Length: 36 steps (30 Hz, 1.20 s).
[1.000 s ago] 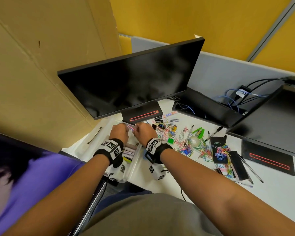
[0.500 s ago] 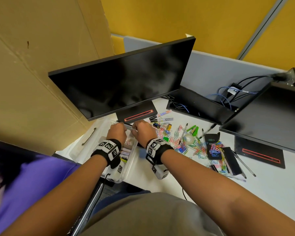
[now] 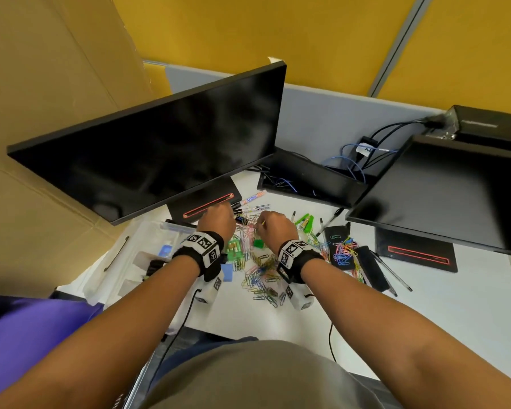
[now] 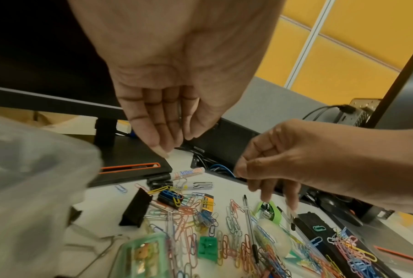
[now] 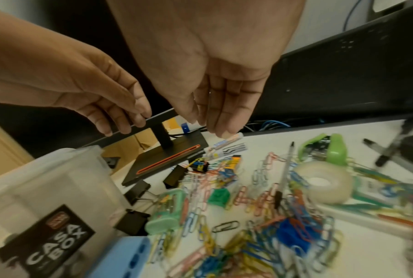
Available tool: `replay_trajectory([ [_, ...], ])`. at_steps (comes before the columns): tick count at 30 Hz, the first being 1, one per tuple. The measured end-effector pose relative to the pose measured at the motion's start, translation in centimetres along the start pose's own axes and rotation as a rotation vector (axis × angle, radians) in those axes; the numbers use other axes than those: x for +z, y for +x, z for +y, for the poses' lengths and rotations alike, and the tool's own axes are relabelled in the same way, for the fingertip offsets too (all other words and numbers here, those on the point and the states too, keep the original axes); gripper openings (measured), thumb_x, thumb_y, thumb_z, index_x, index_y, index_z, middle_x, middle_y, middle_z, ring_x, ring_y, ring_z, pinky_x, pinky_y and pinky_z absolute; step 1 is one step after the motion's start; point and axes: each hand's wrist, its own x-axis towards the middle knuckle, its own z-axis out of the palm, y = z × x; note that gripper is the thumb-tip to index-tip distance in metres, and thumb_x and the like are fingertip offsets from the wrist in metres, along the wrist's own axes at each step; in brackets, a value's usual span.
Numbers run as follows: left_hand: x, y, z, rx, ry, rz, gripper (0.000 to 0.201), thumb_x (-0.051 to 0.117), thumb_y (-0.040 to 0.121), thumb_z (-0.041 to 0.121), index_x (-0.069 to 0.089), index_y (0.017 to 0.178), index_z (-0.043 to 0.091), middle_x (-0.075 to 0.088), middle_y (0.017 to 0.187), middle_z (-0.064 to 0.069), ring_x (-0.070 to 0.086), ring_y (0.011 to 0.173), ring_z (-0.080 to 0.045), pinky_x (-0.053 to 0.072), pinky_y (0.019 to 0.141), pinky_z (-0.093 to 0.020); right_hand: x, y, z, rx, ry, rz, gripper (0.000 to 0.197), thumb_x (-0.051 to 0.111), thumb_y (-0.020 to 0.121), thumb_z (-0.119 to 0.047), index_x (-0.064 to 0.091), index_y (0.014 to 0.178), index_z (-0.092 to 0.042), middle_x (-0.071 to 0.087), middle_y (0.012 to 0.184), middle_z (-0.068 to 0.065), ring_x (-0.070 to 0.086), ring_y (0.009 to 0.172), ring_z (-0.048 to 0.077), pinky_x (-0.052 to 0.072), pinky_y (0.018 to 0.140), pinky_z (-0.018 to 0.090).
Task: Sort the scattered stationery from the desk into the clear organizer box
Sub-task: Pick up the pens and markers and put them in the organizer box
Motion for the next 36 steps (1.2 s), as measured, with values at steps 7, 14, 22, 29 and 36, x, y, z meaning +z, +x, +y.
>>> replay_trajectory([
  [7,2.4,4.1,3.3,0.043,0.133,-0.100,0.022,0.044,0.095,0.014,0.063,0.103,0.008,0.063,0.105,-0.014,0.063,0.093,-0.033,0.051,0.073,-0.040,-0.2,1.3,5.4,0.112,-0.073,-0.073,0.023,0.049,0.096,-0.026,0.065,0.104,-0.012,0.068,0.104,0.010,0.064,0.093,0.030,0.052,0.074,0.036],
  [14,6.8,8.4,3.7,0.082,0.137,-0.150,0.037,0.050,0.089,0.010,0.055,0.126,0.011,0.053,0.123,-0.016,0.054,0.110,-0.033,0.049,0.091,-0.040,0.3,3.6,8.3,0.231,-0.109,-0.179,0.024,0.046,0.097,-0.023,0.061,0.109,-0.010,0.065,0.109,0.012,0.064,0.096,0.032,0.050,0.077,0.038],
  [22,10.0,12.1,2.8,0.104,0.212,-0.168,0.052,0.057,0.083,0.010,0.047,0.134,0.013,0.046,0.137,-0.013,0.042,0.129,-0.031,0.031,0.111,-0.045,0.9,6.4,9.1,0.362,-0.173,-0.297,0.027,0.044,0.098,-0.017,0.060,0.118,-0.008,0.065,0.115,0.012,0.065,0.101,0.030,0.049,0.078,0.036],
  [29,11.2,13.5,3.3,0.171,0.371,-0.176,0.046,0.059,0.085,0.015,0.047,0.129,0.015,0.056,0.117,-0.015,0.052,0.112,-0.034,0.037,0.099,-0.046,1.3,7.1,9.3,0.410,-0.146,-0.320,0.023,0.051,0.094,-0.020,0.063,0.109,-0.009,0.067,0.109,0.011,0.065,0.096,0.029,0.048,0.076,0.034],
  [36,11.2,13.7,3.7,0.193,0.461,-0.186,0.026,0.064,0.085,0.020,0.056,0.110,0.017,0.057,0.112,-0.009,0.051,0.108,-0.030,0.035,0.093,-0.045,1.3,7.4,9.4,0.523,-0.011,-0.298,0.033,0.059,0.088,-0.037,0.062,0.107,-0.010,0.064,0.109,0.009,0.065,0.095,0.028,0.046,0.075,0.034],
])
